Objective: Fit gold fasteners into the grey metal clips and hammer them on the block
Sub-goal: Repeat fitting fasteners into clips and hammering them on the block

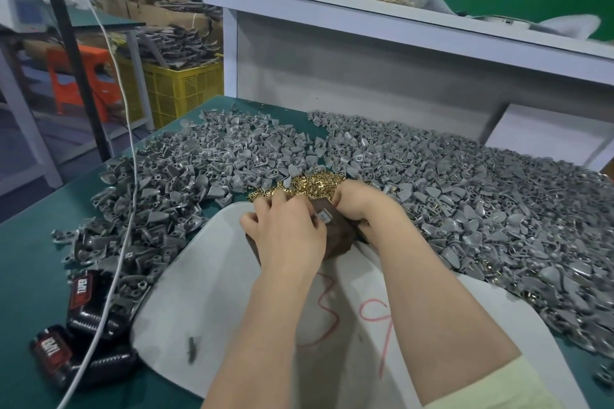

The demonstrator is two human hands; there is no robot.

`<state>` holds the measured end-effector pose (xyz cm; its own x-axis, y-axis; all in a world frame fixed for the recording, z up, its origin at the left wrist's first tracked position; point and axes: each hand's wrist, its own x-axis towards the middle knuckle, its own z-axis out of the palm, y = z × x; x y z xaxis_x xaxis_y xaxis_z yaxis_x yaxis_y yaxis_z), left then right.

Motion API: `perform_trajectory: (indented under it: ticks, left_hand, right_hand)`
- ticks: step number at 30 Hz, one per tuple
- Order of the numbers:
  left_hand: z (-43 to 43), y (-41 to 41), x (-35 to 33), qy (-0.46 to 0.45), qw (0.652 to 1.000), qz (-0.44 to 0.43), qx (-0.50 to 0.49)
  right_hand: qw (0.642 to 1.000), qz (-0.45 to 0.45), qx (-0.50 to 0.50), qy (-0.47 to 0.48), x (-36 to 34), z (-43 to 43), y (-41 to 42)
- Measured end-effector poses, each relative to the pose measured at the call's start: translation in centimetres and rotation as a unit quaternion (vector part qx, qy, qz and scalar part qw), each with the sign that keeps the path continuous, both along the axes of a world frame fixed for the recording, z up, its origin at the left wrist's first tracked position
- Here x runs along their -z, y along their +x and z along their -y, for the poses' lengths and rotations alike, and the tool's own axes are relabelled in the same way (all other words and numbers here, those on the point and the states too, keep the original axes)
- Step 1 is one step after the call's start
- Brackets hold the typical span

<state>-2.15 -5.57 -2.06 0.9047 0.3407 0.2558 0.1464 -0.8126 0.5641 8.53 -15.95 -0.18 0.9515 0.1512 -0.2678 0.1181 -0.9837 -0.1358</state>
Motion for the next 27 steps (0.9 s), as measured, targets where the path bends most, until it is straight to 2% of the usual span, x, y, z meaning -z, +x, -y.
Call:
perform_trajectory:
  ticks: [3,7,10,13,18,22,27]
  left_hand:
    - [0.0,0.0,0.0,0.002,1.000,0.001,0.000]
    - [0.0,0.0,0.0,0.000,1.000,0.002,0.004]
    - [0.0,0.0,0.1,-0.001,1.000,0.000,0.008]
    - [0.0,0.1,0.1,-0.004,1.000,-0.003,0.015]
    - [0.2,0.0,0.0,0.001,1.000,-0.005,0.029]
    - [0.4,0.0,-0.1,0.006,0.999,-0.006,0.031]
    - [0.3,0.0,-0.4,-0.011,0.999,0.014,0.033]
  right_hand:
    - [1.000,0.016,0.004,0.008,0.3,0.0,0.1]
    - [0.987,0.098,0.055,0.119,0.3,0.6,0.1]
    - [0.954,0.149,0.080,0.245,-0.6,0.9,-0.9]
    - [0.914,0.138,0.100,0.369,-1.8,1.5,-2.8]
    - [0.867,0.129,0.089,0.472,-1.8,2.8,-6.7]
    - [0.885,0.127,0.066,0.442,-0.5,2.8,-8.0]
    - [0.879,0.148,0.033,0.452,-0.3,1.9,-8.3]
